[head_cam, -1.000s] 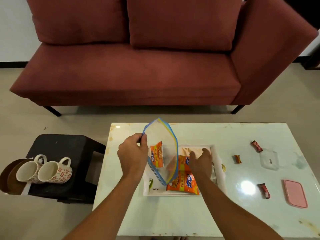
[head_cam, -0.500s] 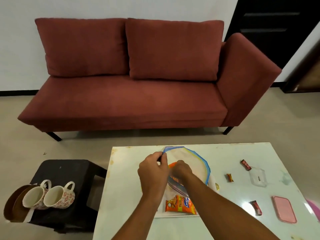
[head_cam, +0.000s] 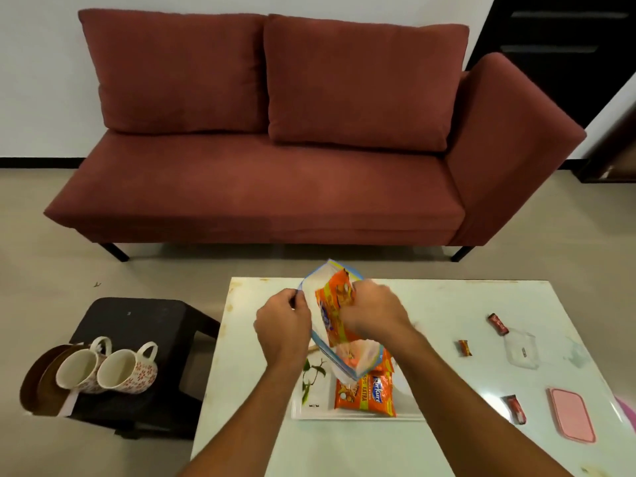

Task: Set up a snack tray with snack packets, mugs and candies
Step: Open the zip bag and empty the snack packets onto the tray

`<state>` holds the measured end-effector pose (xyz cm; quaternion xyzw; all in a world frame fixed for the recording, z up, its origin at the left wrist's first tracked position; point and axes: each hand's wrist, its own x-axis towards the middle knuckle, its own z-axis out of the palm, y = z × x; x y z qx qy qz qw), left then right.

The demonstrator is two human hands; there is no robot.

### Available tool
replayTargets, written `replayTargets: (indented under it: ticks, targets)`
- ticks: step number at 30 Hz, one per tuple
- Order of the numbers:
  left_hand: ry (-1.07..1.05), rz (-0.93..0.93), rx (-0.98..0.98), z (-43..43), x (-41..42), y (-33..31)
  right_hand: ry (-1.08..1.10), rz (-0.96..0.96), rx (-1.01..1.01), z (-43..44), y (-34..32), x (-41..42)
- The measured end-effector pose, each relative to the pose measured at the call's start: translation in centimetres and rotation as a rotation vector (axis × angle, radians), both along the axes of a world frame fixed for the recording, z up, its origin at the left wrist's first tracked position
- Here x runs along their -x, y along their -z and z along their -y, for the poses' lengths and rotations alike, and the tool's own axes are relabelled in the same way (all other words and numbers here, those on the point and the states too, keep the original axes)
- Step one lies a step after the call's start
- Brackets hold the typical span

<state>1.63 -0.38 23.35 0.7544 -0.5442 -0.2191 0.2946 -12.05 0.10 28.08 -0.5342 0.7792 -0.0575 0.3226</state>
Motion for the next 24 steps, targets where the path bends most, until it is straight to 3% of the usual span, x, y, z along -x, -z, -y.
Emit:
replayTargets:
  ticks: [4,8,13,18,21,24]
  targets:
    - [-0.052,0.056,0.005,1.1,-2.3,0.3,0.132,0.274,0.192,-1.0,-6.2,3.7]
    - [-0.098,0.075,0.035,1.7,-4.3,0.1,0.3,0.295,0.247,-1.0,-5.9,8.8]
    - [-0.065,0.03,0.095,1.6,-5.8,0.9,0.431,0.32,-0.009,0.4,4.2,9.6]
    - [0.041,0.081,0.153,0.9,-6.8,2.4,0.596,0.545,-0.323,1.1,16.6,6.8]
    - [0.117,0.091,0.167,0.6,-7.4,3.1,0.688,0.638,-0.373,1.0,21.2,5.2]
    - [0.216,0.085,0.175,0.6,-8.0,3.6,0.764,0.613,-0.347,1.2,24.2,5.1]
